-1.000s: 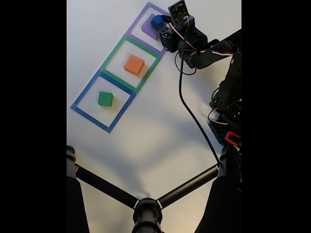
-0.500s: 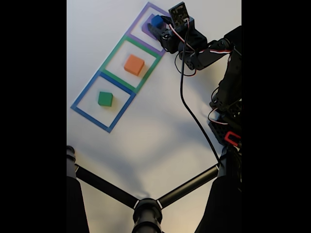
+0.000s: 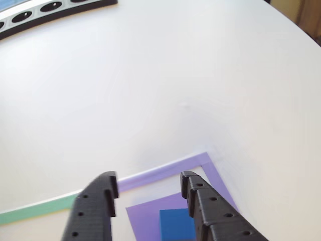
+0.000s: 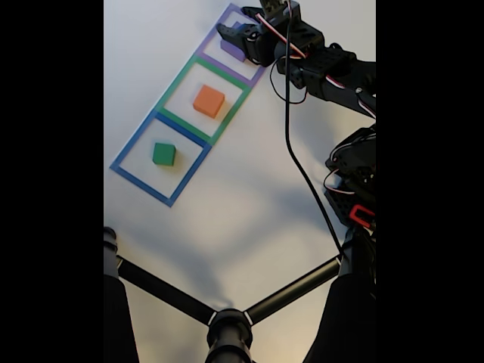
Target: Tower of hanoi
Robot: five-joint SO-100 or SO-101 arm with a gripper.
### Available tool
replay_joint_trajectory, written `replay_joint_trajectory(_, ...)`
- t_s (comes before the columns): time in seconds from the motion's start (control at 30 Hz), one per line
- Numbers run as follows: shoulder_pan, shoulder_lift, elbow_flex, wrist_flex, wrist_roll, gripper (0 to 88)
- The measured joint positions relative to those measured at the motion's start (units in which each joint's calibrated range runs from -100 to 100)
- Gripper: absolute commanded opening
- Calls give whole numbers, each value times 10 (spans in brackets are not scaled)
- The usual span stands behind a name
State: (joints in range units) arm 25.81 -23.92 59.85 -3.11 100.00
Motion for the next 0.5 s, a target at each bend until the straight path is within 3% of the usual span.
replay_joint_trajectory(0.27,-36,-187,-126,392,0,0)
replay_joint_trajectory(0.5,-94,-250,-292,715,0,0)
